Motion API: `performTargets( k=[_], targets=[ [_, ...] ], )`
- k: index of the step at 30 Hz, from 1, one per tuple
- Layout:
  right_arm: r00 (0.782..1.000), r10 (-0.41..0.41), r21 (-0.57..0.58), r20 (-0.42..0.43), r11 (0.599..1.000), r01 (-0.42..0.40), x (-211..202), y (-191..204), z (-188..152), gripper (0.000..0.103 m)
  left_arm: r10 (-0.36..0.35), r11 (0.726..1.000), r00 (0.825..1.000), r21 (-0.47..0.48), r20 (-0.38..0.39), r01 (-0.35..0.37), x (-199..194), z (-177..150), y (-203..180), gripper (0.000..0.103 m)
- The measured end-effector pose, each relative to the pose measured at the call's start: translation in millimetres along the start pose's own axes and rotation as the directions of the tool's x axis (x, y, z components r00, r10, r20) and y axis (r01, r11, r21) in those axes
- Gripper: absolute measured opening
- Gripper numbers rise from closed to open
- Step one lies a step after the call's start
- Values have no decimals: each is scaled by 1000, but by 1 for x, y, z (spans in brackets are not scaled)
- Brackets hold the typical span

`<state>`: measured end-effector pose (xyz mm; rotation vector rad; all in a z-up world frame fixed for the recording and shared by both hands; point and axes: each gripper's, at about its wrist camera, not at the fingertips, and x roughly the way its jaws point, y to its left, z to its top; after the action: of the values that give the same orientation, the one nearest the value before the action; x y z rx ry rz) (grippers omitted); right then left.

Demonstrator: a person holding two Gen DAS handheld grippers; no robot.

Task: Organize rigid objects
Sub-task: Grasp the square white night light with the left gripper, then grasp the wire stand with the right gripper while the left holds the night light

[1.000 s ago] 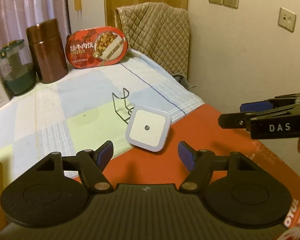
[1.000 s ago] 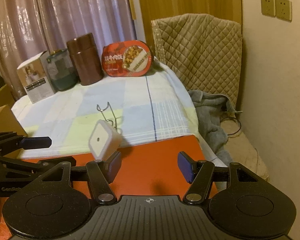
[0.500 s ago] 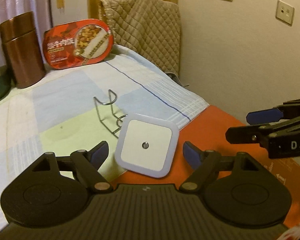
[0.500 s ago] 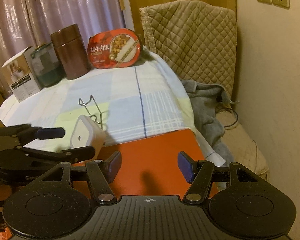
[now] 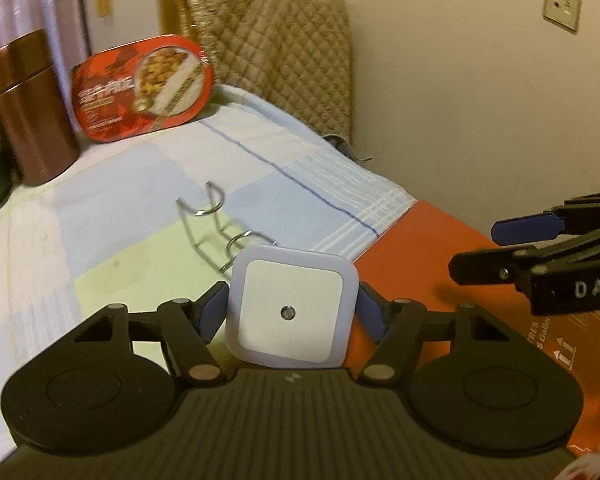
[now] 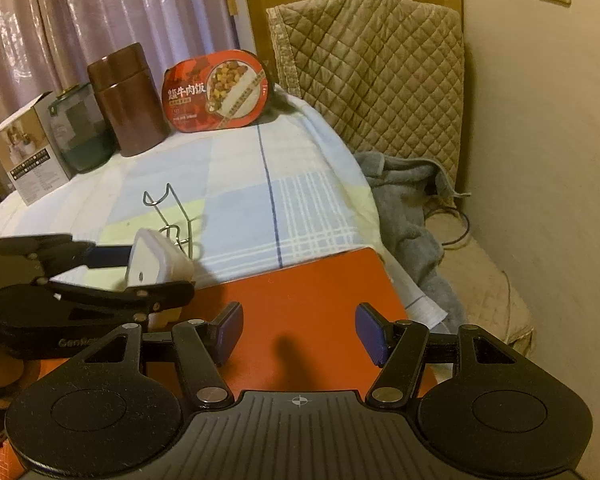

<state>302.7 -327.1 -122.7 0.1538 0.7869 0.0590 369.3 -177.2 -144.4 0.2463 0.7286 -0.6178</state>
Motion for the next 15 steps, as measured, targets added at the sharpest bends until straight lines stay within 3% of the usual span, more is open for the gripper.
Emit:
performTargets(
  k=[5,11,15],
  targets=[
    [1000,28,7,-1,1000,-28,1,2,0,59,88,991,996,-103,23,-85,-30,-19,3,63],
    [994,106,-41,19,994,-105,11,18,2,59,222,929,975,-304,7,-209,-56,-39,28,63],
    [986,161,-86,42,984,-157,24,34,8,59,273,905,962,-342,7,-255,-63,-41,43,63]
  ],
)
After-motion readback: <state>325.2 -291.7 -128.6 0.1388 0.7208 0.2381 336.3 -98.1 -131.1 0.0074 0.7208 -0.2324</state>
